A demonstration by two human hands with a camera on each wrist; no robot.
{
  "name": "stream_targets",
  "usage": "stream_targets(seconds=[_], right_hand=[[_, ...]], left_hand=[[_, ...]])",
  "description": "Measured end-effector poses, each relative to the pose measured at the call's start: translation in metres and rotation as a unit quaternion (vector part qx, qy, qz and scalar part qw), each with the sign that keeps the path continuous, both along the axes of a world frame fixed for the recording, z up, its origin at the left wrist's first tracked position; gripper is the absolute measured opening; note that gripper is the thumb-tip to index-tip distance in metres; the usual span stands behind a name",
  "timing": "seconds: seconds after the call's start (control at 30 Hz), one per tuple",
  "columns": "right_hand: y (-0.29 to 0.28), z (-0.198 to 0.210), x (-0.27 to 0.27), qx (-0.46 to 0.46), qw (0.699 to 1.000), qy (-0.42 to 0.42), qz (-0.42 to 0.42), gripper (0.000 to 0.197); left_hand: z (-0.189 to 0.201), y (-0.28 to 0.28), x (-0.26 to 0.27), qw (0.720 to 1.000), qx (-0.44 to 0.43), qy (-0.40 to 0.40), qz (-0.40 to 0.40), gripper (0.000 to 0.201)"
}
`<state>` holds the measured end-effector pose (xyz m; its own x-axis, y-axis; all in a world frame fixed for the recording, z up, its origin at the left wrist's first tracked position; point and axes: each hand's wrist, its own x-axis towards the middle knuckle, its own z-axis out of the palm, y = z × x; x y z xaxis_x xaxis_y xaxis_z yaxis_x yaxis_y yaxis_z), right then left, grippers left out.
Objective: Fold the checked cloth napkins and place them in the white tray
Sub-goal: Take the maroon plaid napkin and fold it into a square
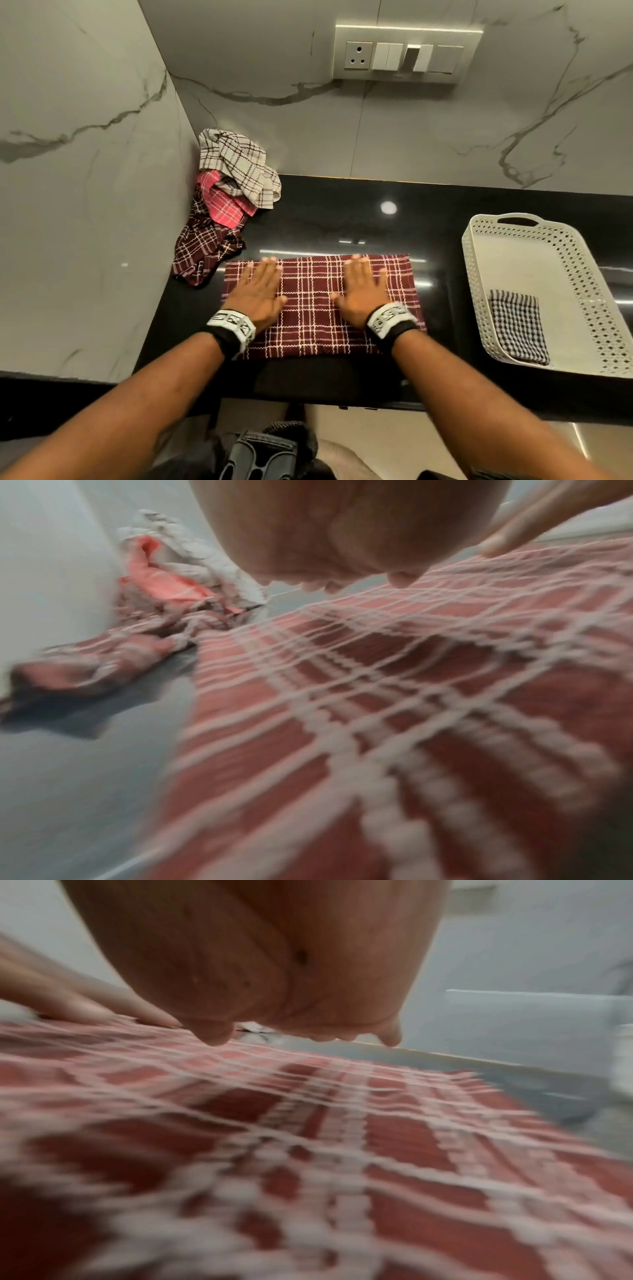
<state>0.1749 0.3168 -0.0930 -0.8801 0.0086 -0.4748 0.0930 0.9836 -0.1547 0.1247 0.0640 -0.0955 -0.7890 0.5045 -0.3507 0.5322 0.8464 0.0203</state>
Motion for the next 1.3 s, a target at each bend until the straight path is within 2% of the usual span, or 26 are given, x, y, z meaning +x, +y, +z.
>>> stream_targets(seconds=[0.07, 0.13, 0.23, 0.37, 0.47, 0.57, 0.67, 0.77, 0.83, 0.9, 1.07, 1.17, 1.3], right_hand=[[-0.042, -0.003, 0.01, -0.037, 0.997, -0.028, 0.061, 0.079], [-0.054, -0.01, 0.02, -0.03, 0.996, -0.046, 0.073, 0.077], [-0.016, -0.018, 0.037, -0.007, 0.998, -0.049, 0.036, 0.085], [0.067, -0.019, 0.065, 0.008, 0.995, -0.062, -0.083, 0.095], [0.092, -0.019, 0.074, 0.033, 0.99, -0.075, -0.112, 0.097], [0.067, -0.013, 0.074, 0.04, 0.993, -0.037, -0.101, 0.091], [0.003, -0.005, 0.075, -0.024, 0.999, 0.024, -0.019, 0.077], [-0.055, -0.008, 0.084, -0.077, 0.996, 0.017, 0.045, 0.068], [-0.061, -0.017, 0.091, -0.073, 0.996, 0.0, 0.041, 0.067], [-0.041, -0.026, 0.102, -0.052, 0.999, -0.001, 0.014, 0.074], [0.054, -0.034, 0.135, -0.015, 0.993, -0.001, -0.114, 0.086], [0.084, -0.033, 0.152, -0.013, 0.992, 0.001, -0.126, 0.083], [0.085, -0.037, 0.16, -0.023, 0.991, 0.029, -0.128, 0.08]], left_hand=[[-0.005, 0.029, 0.016, 0.998, 0.018, -0.025, -0.053, 0.066], [-0.013, 0.042, 0.028, 0.997, 0.018, -0.055, -0.057, 0.066], [-0.026, 0.016, 0.037, 0.999, 0.005, -0.047, -0.013, 0.069], [-0.029, -0.049, 0.047, 0.998, -0.004, -0.028, 0.056, 0.079], [-0.025, -0.078, 0.053, 0.995, -0.024, -0.036, 0.085, 0.088], [-0.017, -0.068, 0.056, 0.995, -0.012, -0.025, 0.094, 0.092], [-0.008, -0.021, 0.07, 0.998, 0.046, 0.0, 0.047, 0.075], [-0.013, 0.029, 0.09, 0.998, 0.056, 0.004, -0.017, 0.072], [-0.026, 0.038, 0.099, 0.999, 0.049, -0.015, -0.012, 0.078], [-0.036, 0.024, 0.106, 0.998, 0.061, -0.008, 0.016, 0.078], [-0.049, -0.043, 0.114, 0.992, 0.06, 0.018, 0.113, 0.081], [-0.049, -0.068, 0.119, 0.987, 0.055, 0.02, 0.149, 0.084], [-0.044, -0.074, 0.124, 0.984, 0.067, -0.001, 0.163, 0.086]])
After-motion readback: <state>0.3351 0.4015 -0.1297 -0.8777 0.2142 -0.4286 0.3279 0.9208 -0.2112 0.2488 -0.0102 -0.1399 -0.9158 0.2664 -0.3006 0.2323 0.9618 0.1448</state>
